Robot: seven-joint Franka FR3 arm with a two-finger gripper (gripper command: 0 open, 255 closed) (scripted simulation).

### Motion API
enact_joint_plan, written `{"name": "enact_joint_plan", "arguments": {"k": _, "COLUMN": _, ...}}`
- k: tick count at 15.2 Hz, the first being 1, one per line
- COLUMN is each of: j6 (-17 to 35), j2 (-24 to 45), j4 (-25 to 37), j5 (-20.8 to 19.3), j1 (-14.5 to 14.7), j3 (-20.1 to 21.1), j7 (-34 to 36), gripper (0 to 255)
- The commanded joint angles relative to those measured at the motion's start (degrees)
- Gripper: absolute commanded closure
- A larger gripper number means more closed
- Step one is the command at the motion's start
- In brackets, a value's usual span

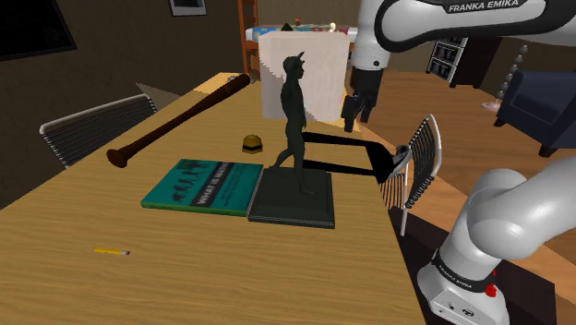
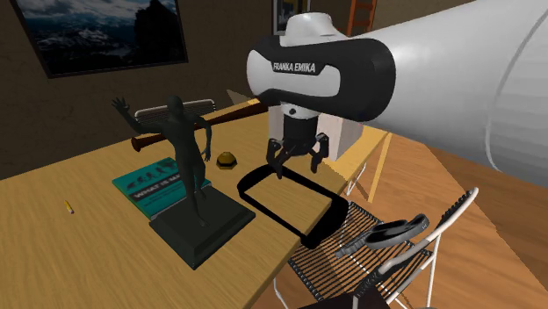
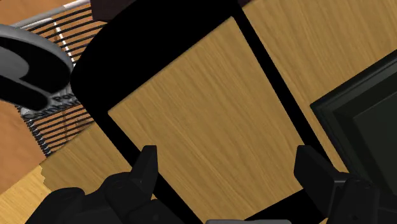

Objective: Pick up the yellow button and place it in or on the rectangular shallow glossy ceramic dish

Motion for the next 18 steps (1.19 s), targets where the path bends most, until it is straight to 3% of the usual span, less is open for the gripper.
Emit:
{"name": "enact_joint_plan", "arguments": {"k": 1, "j6": 2.93, "j2": 3.5, "j4": 1.29, "j5": 0.58, "j1": 0.8, "j3": 0.37, "j7": -0.39, "gripper": 0}}
{"name": "enact_joint_plan", "arguments": {"k": 10, "j6": 12.03, "j2": 20.45, "j4": 11.97, "j5": 2.62, "j1": 3.79, "j3": 1.96, "j7": -2.65, "gripper": 0}}
{"name": "enact_joint_plan", "arguments": {"k": 18, "j6": 15.96, "j2": 35.69, "j4": 25.84, "j5": 3.58, "j1": 5.88, "j3": 3.82, "j7": -4.47, "gripper": 0}}
